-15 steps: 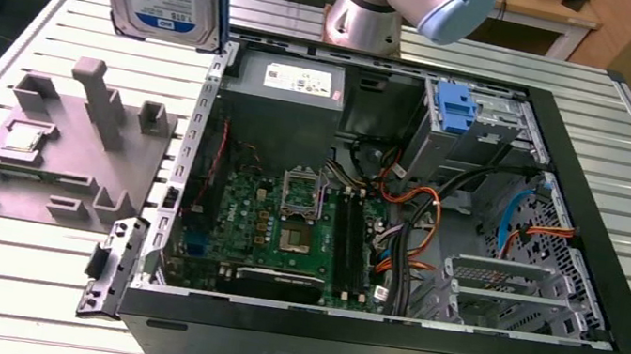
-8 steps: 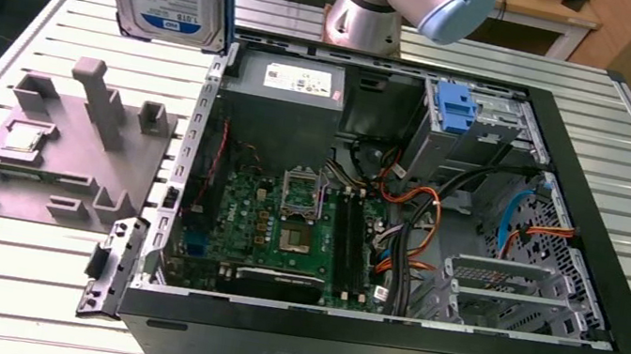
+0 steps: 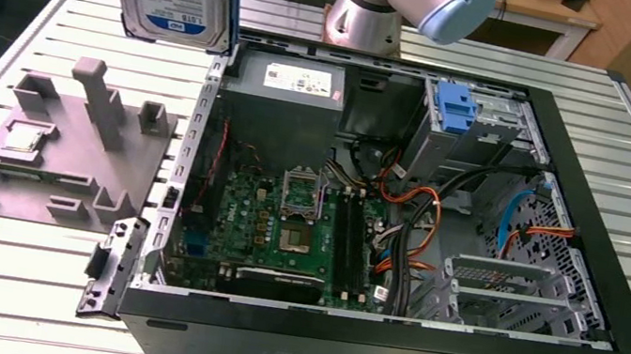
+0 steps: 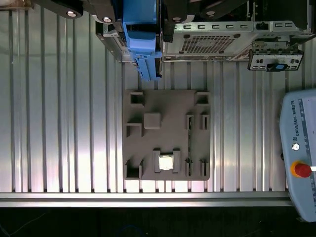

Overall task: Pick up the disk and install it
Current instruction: 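Pick up the disk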

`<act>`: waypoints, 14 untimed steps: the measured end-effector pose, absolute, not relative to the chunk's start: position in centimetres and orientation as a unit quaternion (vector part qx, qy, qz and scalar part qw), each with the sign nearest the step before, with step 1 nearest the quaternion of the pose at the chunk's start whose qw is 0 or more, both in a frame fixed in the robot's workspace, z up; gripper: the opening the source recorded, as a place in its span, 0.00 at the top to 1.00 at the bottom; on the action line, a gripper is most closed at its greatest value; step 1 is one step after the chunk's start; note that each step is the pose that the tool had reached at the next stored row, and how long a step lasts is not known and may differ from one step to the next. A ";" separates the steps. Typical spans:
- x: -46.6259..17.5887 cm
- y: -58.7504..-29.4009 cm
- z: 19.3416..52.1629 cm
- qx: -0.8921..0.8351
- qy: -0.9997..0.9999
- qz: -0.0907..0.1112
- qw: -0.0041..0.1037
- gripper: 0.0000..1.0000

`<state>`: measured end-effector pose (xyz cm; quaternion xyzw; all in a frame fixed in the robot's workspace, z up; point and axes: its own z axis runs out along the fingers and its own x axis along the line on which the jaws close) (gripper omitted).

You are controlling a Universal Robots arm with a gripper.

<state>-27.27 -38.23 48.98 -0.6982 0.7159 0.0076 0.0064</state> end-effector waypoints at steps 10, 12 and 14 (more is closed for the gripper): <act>-26.9 -38.2 49.0 -0.698 0.716 0.008 0.006 0.64; -26.8 -38.2 49.0 -0.698 0.716 0.008 0.006 0.64; -26.7 -38.2 49.0 -0.698 0.716 0.008 0.006 0.64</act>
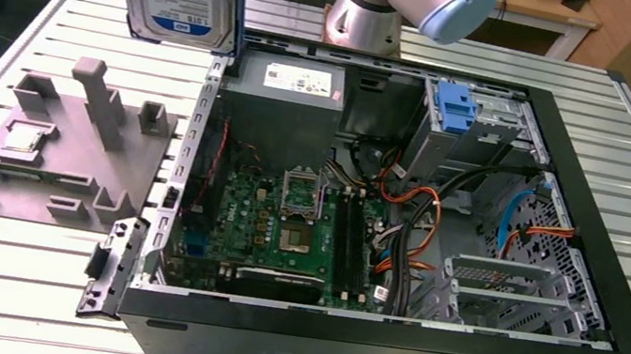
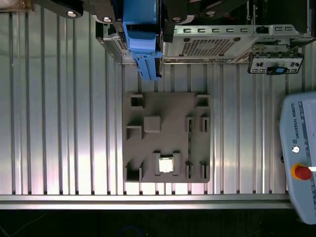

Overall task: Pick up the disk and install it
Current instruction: 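Pick up the disk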

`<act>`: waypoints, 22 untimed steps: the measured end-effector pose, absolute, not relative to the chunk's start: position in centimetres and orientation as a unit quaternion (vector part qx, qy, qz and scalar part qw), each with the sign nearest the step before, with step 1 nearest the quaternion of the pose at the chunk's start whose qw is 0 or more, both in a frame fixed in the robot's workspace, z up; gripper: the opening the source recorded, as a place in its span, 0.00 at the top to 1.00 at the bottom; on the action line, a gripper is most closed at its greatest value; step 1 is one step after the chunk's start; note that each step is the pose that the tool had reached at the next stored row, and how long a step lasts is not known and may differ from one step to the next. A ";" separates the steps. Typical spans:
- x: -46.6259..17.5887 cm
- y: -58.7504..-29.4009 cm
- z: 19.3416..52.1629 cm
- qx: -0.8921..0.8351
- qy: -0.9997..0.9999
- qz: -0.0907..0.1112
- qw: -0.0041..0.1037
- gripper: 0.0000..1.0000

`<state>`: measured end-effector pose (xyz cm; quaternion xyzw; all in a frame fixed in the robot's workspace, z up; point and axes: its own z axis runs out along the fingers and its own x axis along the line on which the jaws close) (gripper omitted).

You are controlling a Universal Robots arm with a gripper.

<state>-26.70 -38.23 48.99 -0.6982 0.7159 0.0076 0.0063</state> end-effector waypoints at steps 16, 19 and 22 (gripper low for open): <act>-26.2 -38.2 49.0 -0.698 0.716 0.008 0.006 0.64; -26.1 -38.2 49.0 -0.698 0.716 0.008 0.006 0.64; -25.9 -38.2 49.0 -0.698 0.716 0.008 0.006 0.64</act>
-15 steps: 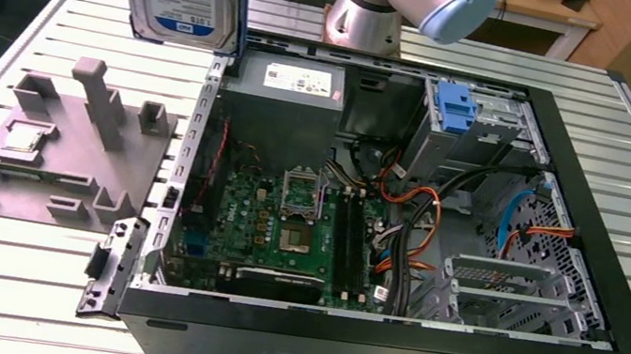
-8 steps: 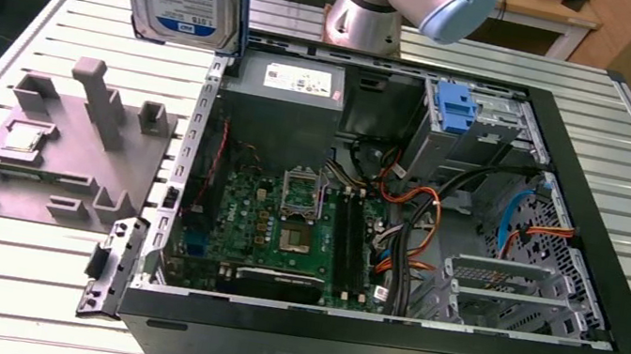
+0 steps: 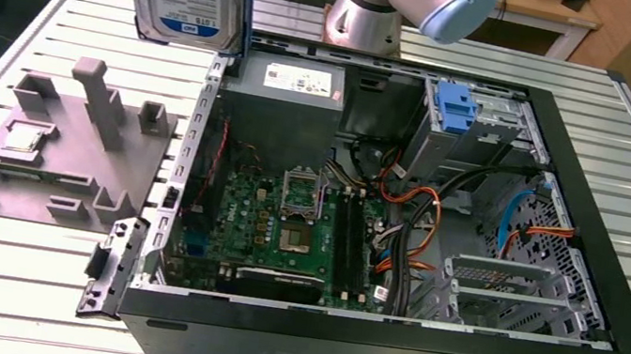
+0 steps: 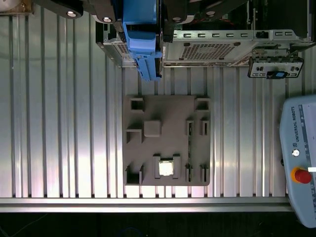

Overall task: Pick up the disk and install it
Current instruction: 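Pick up the disk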

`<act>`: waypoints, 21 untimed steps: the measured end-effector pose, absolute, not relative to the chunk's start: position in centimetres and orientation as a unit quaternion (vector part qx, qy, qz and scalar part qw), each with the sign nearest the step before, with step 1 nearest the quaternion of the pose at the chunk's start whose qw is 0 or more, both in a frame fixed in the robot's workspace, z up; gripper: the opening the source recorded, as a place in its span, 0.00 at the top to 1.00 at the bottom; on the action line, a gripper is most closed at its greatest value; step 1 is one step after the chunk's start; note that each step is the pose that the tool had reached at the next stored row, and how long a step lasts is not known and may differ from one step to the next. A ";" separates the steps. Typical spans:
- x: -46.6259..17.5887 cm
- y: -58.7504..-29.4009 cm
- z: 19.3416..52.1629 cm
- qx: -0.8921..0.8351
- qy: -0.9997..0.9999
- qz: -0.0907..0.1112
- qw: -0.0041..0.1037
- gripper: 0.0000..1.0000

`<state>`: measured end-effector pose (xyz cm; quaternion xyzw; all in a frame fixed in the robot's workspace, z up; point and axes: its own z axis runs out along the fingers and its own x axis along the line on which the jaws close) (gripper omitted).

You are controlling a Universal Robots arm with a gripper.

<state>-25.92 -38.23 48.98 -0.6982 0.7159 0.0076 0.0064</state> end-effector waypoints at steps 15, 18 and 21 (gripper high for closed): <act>-25.3 -38.3 49.0 -0.698 0.716 0.008 0.006 0.64; -25.2 -38.3 49.0 -0.698 0.716 0.008 0.006 0.64; -25.1 -38.3 49.0 -0.698 0.716 0.008 0.006 0.64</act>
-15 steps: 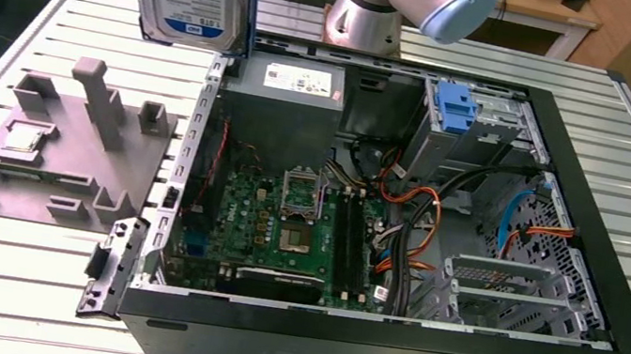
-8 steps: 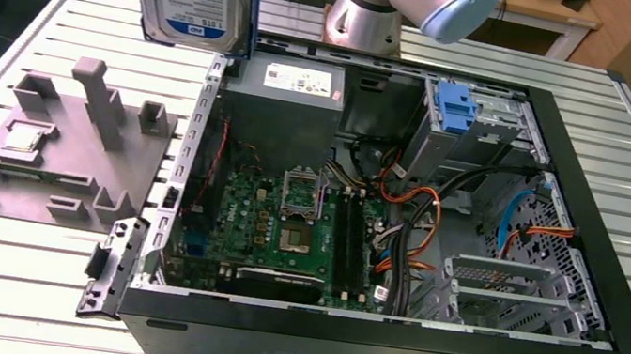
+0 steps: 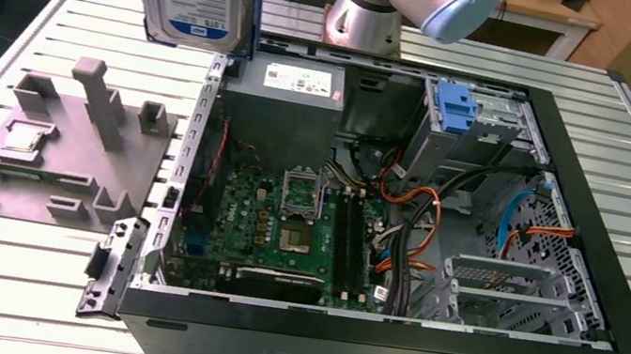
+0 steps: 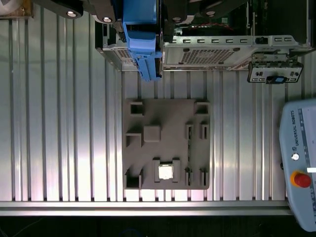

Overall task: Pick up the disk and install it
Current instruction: 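Pick up the disk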

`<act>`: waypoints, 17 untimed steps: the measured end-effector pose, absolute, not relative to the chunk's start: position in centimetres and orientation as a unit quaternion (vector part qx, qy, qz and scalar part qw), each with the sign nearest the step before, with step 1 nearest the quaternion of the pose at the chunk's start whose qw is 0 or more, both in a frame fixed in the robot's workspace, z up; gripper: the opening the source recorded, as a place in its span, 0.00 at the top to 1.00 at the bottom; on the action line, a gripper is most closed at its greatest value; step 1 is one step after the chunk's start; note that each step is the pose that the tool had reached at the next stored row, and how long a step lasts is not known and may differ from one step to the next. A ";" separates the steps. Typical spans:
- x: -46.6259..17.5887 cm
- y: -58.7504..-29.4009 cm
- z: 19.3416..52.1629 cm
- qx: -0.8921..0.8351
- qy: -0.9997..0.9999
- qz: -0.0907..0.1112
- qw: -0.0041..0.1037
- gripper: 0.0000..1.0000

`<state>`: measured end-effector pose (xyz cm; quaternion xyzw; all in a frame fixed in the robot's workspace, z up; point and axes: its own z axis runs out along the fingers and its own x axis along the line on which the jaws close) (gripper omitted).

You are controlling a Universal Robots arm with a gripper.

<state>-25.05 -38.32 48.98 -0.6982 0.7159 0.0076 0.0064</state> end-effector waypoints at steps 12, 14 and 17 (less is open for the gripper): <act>-24.4 -38.3 49.0 -0.698 0.716 0.008 0.006 0.64; -24.2 -38.3 49.0 -0.698 0.716 0.008 0.006 0.64; -23.9 -38.3 49.0 -0.698 0.716 0.008 0.006 0.64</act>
